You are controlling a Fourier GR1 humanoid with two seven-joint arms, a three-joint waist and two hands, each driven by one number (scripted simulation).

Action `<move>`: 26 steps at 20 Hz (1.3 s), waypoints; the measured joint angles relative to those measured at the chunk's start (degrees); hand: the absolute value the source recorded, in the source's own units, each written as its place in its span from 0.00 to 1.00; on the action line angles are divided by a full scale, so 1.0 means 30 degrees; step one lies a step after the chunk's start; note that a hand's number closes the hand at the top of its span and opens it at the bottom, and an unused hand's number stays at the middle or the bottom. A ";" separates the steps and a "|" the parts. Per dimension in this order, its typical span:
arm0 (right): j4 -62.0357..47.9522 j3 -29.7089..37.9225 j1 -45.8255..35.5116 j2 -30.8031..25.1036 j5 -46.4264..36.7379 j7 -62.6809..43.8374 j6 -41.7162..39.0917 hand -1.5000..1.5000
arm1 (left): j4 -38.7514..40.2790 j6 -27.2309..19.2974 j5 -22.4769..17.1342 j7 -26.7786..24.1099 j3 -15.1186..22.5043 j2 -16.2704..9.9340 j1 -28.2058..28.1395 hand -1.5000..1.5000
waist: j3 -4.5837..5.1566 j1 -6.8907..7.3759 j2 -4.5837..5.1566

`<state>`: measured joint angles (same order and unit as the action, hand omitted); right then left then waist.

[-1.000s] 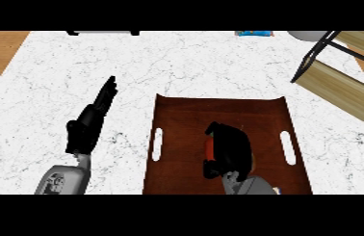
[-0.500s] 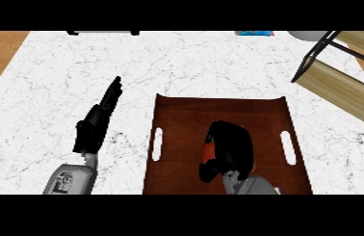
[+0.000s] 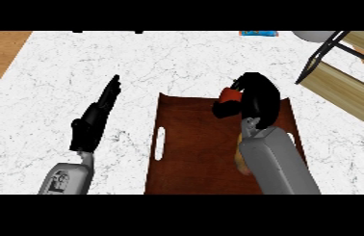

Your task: Pick the bell pepper from the tray and place it in the tiered shelf

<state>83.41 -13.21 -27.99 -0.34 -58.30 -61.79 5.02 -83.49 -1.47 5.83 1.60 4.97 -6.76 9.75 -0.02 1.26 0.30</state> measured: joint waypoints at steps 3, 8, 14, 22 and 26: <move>0.0170 0.0644 -0.1210 0.0003 -0.0632 0.0017 0.1648 1.00 | 0.0147 0.0046 -0.0002 0.0005 -0.0035 0.0009 0.0133 0.50 | 0.0006 -0.0045 -0.0034; 0.1032 0.0914 -0.3311 0.0003 -0.2505 -0.0768 0.2258 1.00 | 0.0509 0.0114 -0.0069 -0.0030 -0.0260 -0.0036 0.0245 0.50 | 0.0021 -0.0226 -0.0120; 0.1900 0.2154 -0.5299 -0.0178 -0.5555 -0.1708 0.1396 1.00 | 0.0611 0.0030 -0.0009 -0.0252 -0.0410 -0.0035 0.0075 0.50 | 0.0034 -0.0428 -0.0192; 0.3066 0.3864 -0.7554 -0.0485 -0.9467 -0.1823 -0.0827 1.00 | 0.0541 -0.0193 0.0221 -0.0203 -0.0349 0.0183 0.0030 0.50 | 0.0030 -0.0502 -0.0213; 0.2450 0.5418 -0.9030 -0.1391 -1.0360 -0.1219 -0.1929 1.00 | 0.0606 -0.0190 0.0293 -0.0330 -0.0277 0.0294 -0.0003 0.50 | 0.0027 -0.0456 -0.0178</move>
<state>90.76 3.05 -55.08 -4.51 -89.38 -65.45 -0.77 -81.67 -2.04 6.71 0.61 4.13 -5.88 9.74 0.06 -0.11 -0.24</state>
